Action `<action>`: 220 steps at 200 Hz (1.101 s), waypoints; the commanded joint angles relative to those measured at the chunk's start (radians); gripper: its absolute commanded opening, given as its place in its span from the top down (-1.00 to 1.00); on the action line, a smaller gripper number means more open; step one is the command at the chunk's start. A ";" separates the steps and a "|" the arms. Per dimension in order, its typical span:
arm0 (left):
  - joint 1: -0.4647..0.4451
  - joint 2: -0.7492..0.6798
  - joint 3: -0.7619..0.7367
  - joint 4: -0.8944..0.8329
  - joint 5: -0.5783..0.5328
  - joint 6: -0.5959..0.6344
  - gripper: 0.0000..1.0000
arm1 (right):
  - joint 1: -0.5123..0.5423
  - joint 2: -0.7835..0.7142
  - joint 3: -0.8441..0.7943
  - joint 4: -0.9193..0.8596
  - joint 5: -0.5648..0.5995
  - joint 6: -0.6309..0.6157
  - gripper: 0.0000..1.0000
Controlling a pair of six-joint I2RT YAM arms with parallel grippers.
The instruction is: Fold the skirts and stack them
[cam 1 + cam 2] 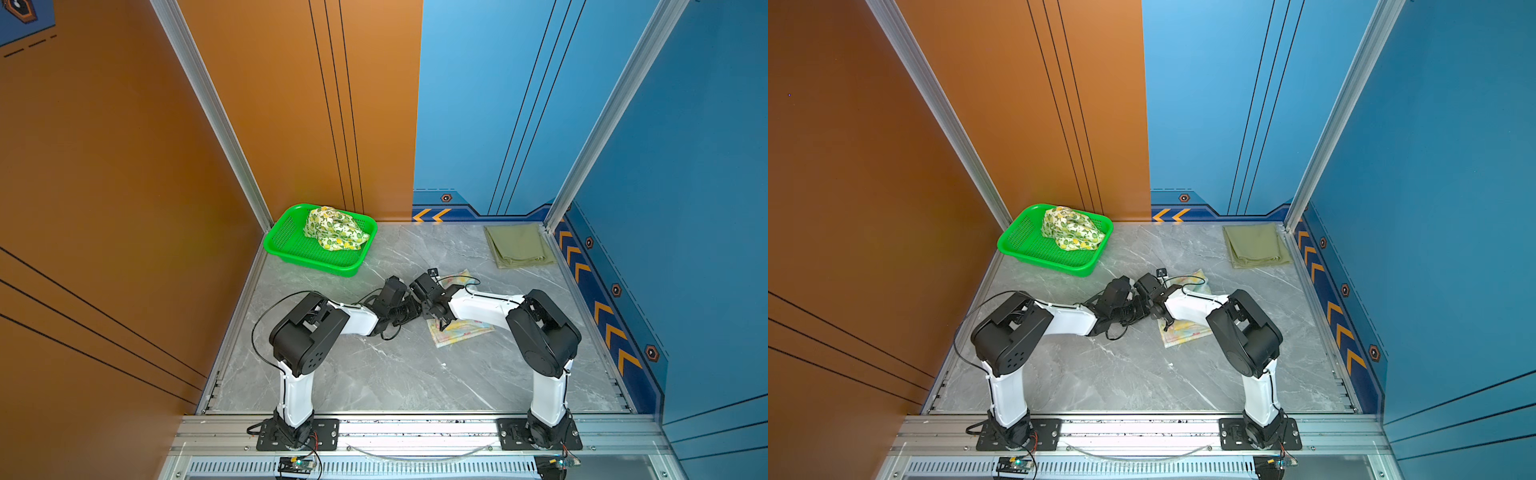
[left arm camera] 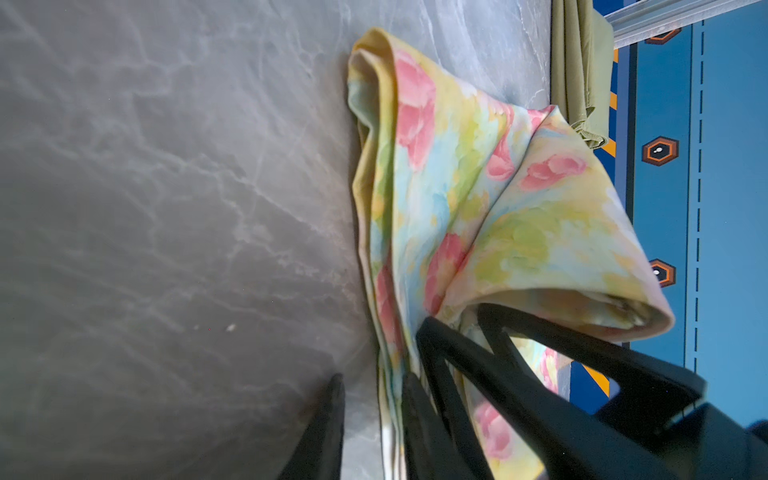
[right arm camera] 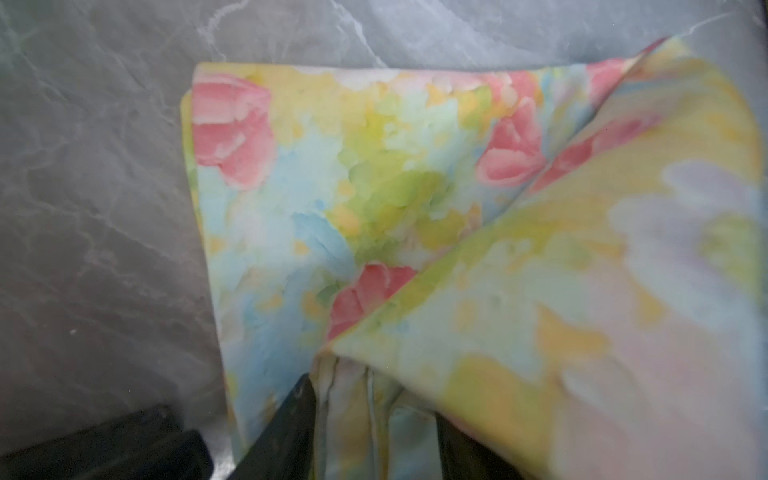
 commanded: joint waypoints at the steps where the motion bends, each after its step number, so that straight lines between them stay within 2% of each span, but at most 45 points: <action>1: -0.008 0.057 -0.013 -0.105 -0.038 -0.017 0.47 | -0.011 0.037 0.028 -0.040 0.007 0.003 0.56; 19: -0.015 0.060 -0.009 -0.106 -0.041 -0.017 0.47 | -0.013 0.016 0.027 -0.042 0.006 0.001 1.00; 55: -0.021 0.073 -0.005 -0.106 -0.047 -0.017 0.47 | -0.017 -0.067 0.013 -0.058 -0.007 -0.025 1.00; 109: -0.028 0.099 0.000 -0.105 -0.060 -0.010 0.49 | -0.016 -0.210 -0.006 -0.095 -0.114 -0.044 1.00; 146: -0.028 0.116 0.004 -0.105 -0.063 -0.006 0.50 | -0.005 -0.231 0.002 -0.121 -0.180 -0.033 1.00; 195: -0.022 0.111 -0.006 -0.102 -0.057 -0.004 0.50 | 0.013 -0.163 0.014 -0.121 -0.278 -0.030 1.00; 201: -0.021 0.108 -0.010 -0.102 -0.057 -0.003 0.50 | 0.013 -0.162 0.014 -0.121 -0.285 -0.032 0.85; 210: -0.019 0.104 -0.014 -0.102 -0.056 -0.003 0.50 | 0.011 -0.168 0.013 -0.122 -0.293 -0.033 0.49; 220: -0.017 0.100 -0.018 -0.102 -0.055 -0.002 0.50 | 0.006 -0.179 0.012 -0.122 -0.304 -0.038 0.21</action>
